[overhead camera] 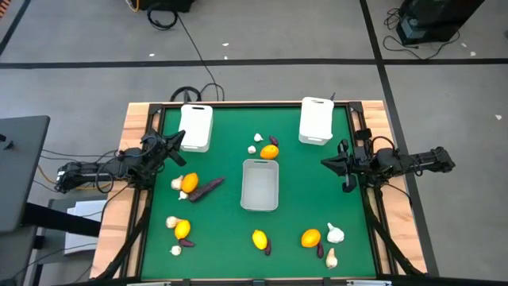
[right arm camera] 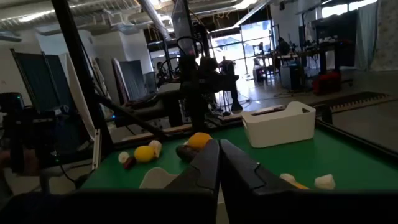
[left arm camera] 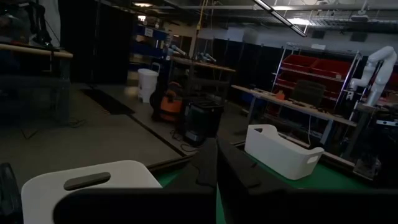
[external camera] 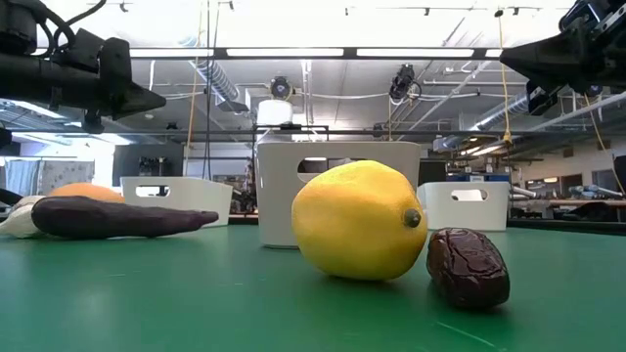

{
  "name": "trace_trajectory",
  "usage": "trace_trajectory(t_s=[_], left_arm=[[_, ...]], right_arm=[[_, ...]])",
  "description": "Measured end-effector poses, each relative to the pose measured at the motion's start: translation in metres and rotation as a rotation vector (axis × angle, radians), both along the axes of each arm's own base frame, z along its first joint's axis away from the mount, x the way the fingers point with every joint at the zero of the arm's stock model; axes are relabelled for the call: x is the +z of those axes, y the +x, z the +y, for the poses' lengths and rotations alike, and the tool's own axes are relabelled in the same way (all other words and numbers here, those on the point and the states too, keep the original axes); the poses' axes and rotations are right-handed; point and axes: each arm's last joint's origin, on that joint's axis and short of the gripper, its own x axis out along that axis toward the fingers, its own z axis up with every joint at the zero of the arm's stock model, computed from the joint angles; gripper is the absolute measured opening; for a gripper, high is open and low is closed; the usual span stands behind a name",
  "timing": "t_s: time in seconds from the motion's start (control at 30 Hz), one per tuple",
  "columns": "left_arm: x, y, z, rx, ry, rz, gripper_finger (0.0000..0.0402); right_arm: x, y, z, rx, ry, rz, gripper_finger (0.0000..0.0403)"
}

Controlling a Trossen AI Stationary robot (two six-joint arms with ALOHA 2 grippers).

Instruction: Sort produce into baskets

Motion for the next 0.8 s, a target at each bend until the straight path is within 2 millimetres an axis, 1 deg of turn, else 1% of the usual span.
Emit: trace_trajectory(t_s=[0.27, 0.43, 0.5, 0.6, 0.8], left_arm=[[0.000, 0.000, 0.000, 0.000, 0.000, 0.000, 0.0008], [0.000, 0.000, 0.000, -0.001, 0.000, 0.000, 0.0008], [0.000, 0.000, 0.000, 0.000, 0.000, 0.000, 0.0008], [0.000, 0.000, 0.000, 0.000, 0.000, 0.000, 0.0008], [0.000, 0.000, 0.000, -0.005, -0.021, -0.022, 0.0008]], right_arm=[[0.000, 0.000, 0.000, 0.000, 0.000, 0.000, 0.0022], [0.001, 0.000, 0.000, -0.006, -0.036, -0.009, 0.0023], [0.004, -0.001, -0.001, -0.050, -0.081, -0.033, 0.0022], [0.010, -0.002, -0.003, -0.112, -0.076, -0.091, 0.0022], [0.020, -0.005, -0.004, -0.125, -0.053, -0.192, 0.0023]])
